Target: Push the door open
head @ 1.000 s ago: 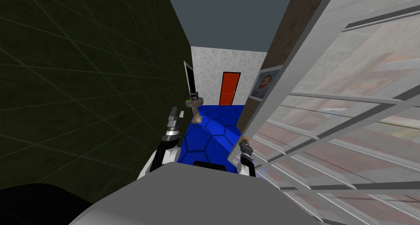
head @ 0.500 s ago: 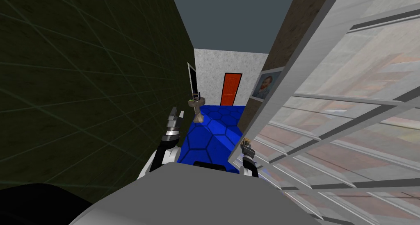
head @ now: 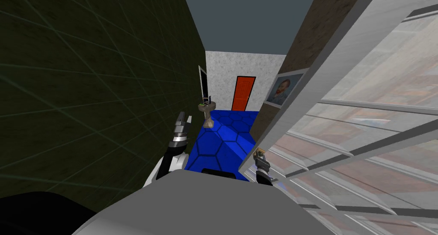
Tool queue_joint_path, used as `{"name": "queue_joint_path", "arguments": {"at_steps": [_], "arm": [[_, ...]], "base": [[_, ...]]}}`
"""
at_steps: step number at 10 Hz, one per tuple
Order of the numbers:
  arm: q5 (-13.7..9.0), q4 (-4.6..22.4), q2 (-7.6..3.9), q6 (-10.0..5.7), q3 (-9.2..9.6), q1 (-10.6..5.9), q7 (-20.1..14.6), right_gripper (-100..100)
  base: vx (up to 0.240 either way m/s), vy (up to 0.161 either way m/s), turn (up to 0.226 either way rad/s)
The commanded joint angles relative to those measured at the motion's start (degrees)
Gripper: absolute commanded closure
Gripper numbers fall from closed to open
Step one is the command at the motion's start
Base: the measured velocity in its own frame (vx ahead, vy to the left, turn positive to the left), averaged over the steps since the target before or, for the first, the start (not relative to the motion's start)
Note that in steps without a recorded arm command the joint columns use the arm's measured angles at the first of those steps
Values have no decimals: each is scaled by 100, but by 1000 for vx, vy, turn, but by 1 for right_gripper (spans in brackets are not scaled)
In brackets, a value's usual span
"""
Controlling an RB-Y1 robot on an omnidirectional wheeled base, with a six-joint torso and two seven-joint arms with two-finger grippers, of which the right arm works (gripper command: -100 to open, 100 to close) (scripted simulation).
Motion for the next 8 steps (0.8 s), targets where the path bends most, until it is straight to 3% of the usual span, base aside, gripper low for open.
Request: {"name": "queue_joint_path", "arguments": {"at_steps": [1,2,3,4,5,6,7,8], "arm": [[16,-240,-7,-44,47,286,-55,100],[16,-240,-7,-44,47,364,-55,100],[37,-354,-34,-154,86,589,-134,100],[37,-354,-34,-154,86,625,-134,100],[59,-471,-61,-266,127,846,-215,100],[59,-471,-61,-266,127,895,-215,100],[81,-590,-89,-381,168,1129,-296,100],[81,-590,-89,-381,168,1171,-296,100]], "base": [[-11,12,116],[-5,6,44],[1,10,103],[2,5,48],[0,7,84],[-5,6,53],[0,9,108],[-2,9,67]]}}
